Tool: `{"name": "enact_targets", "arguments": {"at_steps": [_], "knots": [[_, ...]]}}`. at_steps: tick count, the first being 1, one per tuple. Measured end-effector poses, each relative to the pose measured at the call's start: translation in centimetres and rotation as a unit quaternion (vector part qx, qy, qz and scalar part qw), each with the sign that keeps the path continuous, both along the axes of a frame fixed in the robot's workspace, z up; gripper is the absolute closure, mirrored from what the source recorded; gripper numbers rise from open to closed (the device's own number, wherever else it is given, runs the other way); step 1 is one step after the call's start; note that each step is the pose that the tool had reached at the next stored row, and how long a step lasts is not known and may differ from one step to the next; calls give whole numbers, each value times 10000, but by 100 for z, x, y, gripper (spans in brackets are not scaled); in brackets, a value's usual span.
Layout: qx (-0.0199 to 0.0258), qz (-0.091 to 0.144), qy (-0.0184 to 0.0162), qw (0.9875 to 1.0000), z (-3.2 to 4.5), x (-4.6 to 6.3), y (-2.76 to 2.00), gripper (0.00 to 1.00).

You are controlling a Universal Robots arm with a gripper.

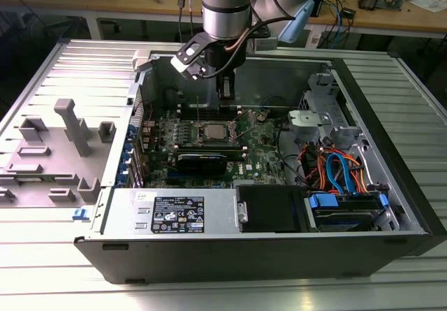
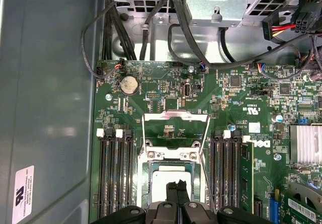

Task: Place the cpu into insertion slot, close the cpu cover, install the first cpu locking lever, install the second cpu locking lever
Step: 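Close the cpu cover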

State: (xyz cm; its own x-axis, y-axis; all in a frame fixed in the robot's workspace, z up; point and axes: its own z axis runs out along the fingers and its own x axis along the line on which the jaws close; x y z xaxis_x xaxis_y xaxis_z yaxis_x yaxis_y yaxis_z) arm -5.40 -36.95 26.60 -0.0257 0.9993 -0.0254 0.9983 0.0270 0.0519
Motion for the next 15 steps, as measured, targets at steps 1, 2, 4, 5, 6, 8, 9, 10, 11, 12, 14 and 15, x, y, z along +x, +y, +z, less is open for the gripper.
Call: {"name": "enact_targets", "arguments": {"at_steps": [1,2,4,5,6,8,9,10,11,12,14,15], "knots": [[0,0,0,10000,3,0,0,89],[-1,0,1,10000,7,0,0,89],[-1,0,0,10000,27,0,0,89],[-1,0,0,10000,47,0,0,89],[-1,0,0,10000,62,0,-1,89],[-1,0,0,10000,108,0,0,89],[-1,0,-1,10000,125,0,0,89],[-1,0,-1,10000,144,0,0,89],[-1,0,-1,10000,152,0,0,89],[-1,0,-1,10000,152,0,0,89],[0,0,-2,10000,152,0,0,89],[-1,0,-1,10000,153,0,0,89]]}}
